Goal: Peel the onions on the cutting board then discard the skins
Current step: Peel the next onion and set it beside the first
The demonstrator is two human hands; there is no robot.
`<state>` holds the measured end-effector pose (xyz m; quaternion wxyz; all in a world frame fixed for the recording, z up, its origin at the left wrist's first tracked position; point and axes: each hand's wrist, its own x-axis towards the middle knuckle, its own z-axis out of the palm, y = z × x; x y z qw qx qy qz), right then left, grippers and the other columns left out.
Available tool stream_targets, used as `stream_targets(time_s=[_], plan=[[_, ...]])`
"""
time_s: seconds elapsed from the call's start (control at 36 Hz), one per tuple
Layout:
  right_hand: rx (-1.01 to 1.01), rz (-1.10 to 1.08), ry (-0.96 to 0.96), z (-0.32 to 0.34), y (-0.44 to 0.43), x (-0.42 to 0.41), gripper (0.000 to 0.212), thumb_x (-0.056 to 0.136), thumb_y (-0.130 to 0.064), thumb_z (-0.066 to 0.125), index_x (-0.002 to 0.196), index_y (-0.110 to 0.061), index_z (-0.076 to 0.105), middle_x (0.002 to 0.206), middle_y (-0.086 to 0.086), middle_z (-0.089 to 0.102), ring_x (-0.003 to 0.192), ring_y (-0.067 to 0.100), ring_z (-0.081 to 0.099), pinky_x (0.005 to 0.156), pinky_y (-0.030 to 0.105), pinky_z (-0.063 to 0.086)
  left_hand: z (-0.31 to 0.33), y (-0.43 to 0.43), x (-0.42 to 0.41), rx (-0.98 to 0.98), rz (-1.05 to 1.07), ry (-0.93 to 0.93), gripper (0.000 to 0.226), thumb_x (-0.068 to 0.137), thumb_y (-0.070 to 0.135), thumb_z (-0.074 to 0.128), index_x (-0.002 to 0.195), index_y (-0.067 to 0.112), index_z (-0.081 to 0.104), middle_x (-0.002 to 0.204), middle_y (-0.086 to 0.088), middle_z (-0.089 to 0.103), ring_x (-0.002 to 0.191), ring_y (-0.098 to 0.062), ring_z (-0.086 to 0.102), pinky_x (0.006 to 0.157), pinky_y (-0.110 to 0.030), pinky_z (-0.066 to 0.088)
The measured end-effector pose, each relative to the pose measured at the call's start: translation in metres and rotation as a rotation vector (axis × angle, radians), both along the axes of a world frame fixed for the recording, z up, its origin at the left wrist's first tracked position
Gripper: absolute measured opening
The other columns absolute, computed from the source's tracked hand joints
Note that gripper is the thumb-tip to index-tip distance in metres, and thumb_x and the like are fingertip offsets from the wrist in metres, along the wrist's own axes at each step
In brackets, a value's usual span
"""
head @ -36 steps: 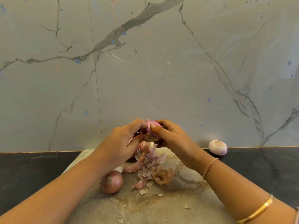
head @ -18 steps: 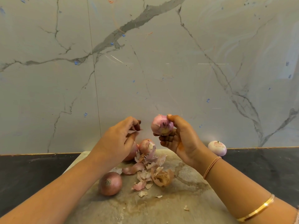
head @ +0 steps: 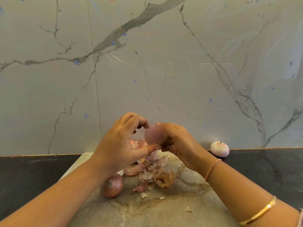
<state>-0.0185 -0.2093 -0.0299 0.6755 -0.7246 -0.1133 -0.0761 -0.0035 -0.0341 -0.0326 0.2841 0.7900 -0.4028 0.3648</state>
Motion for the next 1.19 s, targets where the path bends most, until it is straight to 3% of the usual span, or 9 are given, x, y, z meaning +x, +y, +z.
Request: stream_targets(time_s=[0.14,0.22,0.44,0.72,0.83,0.89,1.0,1.06,1.19], plan=[[0.004,0.000,-0.003,-0.0005,0.0002,0.0017,0.033,0.093,-0.036,0.058,0.109,-0.007,0.056,0.098,0.015,0.063,0.073,0.021,0.060,0.064,0.026,0.051,-0.0024,-0.0039,-0.0031,-0.042,0.034,0.016,0.035,0.073,0.048,0.067,0.097,0.029,0.050,0.085,0.021,0.052,0.087,0.000,0.051,0.072,-0.013,0.044],[-0.017,-0.017,-0.006,-0.0006,0.0001,0.0030,0.035,0.093,-0.037,0.058,0.112,-0.008,0.054,0.103,0.019,0.064,0.074,0.022,0.061,0.065,0.026,0.051,-0.0035,-0.0043,-0.0033,-0.037,0.004,0.085,0.035,0.077,0.036,0.064,0.106,0.034,0.046,0.083,0.018,0.054,0.085,-0.005,0.053,0.072,-0.020,0.047],[-0.036,-0.071,-0.011,-0.0004,-0.0025,0.0034,0.021,0.095,-0.033,0.055,0.100,-0.012,0.055,0.095,0.012,0.061,0.071,0.020,0.057,0.063,0.027,0.049,-0.0044,-0.0029,-0.0028,-0.063,-0.005,0.139,0.042,0.087,0.017,0.065,0.117,0.036,0.042,0.080,0.014,0.056,0.082,-0.009,0.055,0.073,-0.025,0.049],[0.084,-0.097,0.057,0.0015,-0.0063,0.0034,0.028,0.095,-0.028,0.043,0.103,-0.005,0.056,0.083,0.011,0.052,0.069,0.018,0.048,0.060,0.024,0.044,-0.0009,0.0019,0.0037,-0.179,0.172,0.157,0.022,0.091,0.018,0.060,0.107,0.030,0.052,0.077,0.008,0.054,0.078,-0.012,0.055,0.069,-0.035,0.051],[0.084,-0.099,0.068,-0.0005,-0.0071,0.0050,0.031,0.096,-0.027,0.041,0.109,-0.004,0.057,0.088,0.012,0.053,0.072,0.019,0.048,0.061,0.024,0.045,-0.0011,0.0037,0.0059,-0.122,0.167,0.164,0.027,0.088,0.011,0.062,0.100,0.034,0.058,0.090,0.018,0.053,0.089,-0.002,0.053,0.073,-0.014,0.046],[0.061,-0.091,0.073,-0.0013,-0.0063,0.0053,0.033,0.096,-0.027,0.041,0.111,-0.002,0.057,0.091,0.013,0.054,0.073,0.019,0.048,0.061,0.024,0.045,-0.0023,0.0033,0.0044,-0.084,0.096,0.193,0.032,0.086,0.018,0.066,0.105,0.040,0.055,0.100,0.021,0.052,0.097,0.002,0.051,0.075,-0.008,0.042],[-0.001,-0.061,0.046,-0.0009,-0.0042,0.0043,0.054,0.080,-0.040,0.048,0.114,0.001,0.058,0.092,0.013,0.055,0.072,0.018,0.048,0.057,0.022,0.044,-0.0030,0.0015,0.0024,0.022,-0.020,0.184,0.040,0.076,0.053,0.059,0.115,0.048,0.049,0.114,0.023,0.047,0.107,0.000,0.048,0.085,-0.015,0.046],[-0.032,-0.053,0.033,-0.0004,-0.0037,0.0031,0.063,0.070,-0.043,0.043,0.111,0.002,0.059,0.089,0.012,0.055,0.071,0.018,0.047,0.055,0.021,0.043,-0.0036,0.0013,0.0039,0.064,-0.018,0.168,0.045,0.073,0.057,0.055,0.117,0.049,0.045,0.116,0.022,0.045,0.109,0.000,0.046,0.087,-0.020,0.046],[-0.067,-0.014,0.007,0.0005,-0.0022,0.0004,0.054,0.070,-0.046,0.043,0.097,-0.004,0.063,0.087,0.015,0.056,0.071,0.020,0.045,0.055,0.021,0.041,-0.0033,0.0033,0.0055,0.068,-0.020,0.139,0.044,0.074,0.053,0.059,0.115,0.049,0.046,0.114,0.017,0.046,0.108,-0.002,0.045,0.087,-0.024,0.046]])
